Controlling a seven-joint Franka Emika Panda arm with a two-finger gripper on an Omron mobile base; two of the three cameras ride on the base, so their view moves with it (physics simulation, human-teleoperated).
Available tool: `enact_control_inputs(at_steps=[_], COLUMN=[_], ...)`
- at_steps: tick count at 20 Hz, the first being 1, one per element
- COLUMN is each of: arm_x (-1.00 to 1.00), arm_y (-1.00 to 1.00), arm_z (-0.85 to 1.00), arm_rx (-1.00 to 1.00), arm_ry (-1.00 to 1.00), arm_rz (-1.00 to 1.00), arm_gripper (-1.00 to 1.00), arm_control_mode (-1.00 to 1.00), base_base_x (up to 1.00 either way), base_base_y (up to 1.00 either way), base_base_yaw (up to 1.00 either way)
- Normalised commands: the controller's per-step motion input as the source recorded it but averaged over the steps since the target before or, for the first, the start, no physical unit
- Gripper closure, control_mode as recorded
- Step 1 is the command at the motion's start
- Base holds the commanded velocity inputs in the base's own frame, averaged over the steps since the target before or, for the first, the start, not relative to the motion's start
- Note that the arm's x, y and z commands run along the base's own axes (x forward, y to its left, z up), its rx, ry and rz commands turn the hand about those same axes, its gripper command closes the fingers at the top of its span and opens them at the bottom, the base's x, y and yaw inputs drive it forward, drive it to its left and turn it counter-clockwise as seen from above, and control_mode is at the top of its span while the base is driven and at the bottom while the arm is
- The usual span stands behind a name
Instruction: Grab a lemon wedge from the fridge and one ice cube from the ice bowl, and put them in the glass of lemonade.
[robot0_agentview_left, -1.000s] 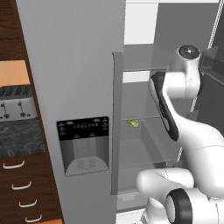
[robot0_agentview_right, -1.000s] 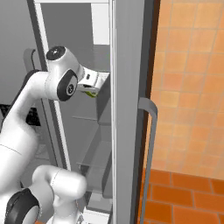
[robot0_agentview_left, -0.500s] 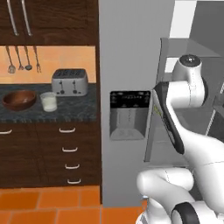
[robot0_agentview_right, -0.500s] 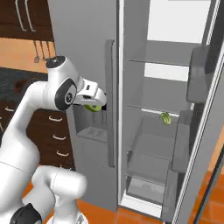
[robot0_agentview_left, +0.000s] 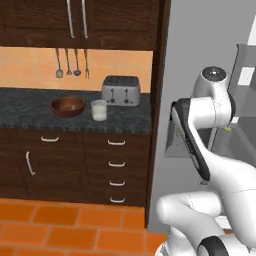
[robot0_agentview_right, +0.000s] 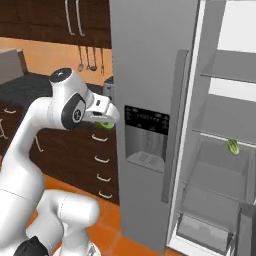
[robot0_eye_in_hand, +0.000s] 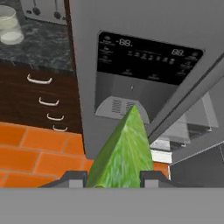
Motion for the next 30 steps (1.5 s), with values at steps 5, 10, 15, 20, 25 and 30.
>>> enact_control_inputs(at_steps=[5, 10, 15, 20, 25, 30], arm_x=[0.00, 0.00, 0.00, 0.00, 0.00, 0.00], arm_y=[0.00, 0.00, 0.00, 0.00, 0.00, 0.00], arm_z=[0.00, 0.00, 0.00, 0.00, 0.00, 0.00], arm_rx=[0.00, 0.00, 0.00, 0.00, 0.00, 0.00], arm_ry=[0.00, 0.00, 0.00, 0.00, 0.00, 0.00], arm_rz=[0.00, 0.00, 0.00, 0.00, 0.00, 0.00], arm_gripper=[1.00, 1.00, 1.00, 1.00, 1.00, 1.00], arm_control_mode=[1.00, 1.00, 1.00, 1.00, 1.00, 1.00], base_base_x=[0.71, 1.00, 1.00, 1.00, 0.37, 0.39], base_base_y=[1.00, 1.00, 0.84, 0.54, -0.55, 0.02], base_base_yaw=[0.17, 0.09, -0.10, -0.41, -0.44, -0.27])
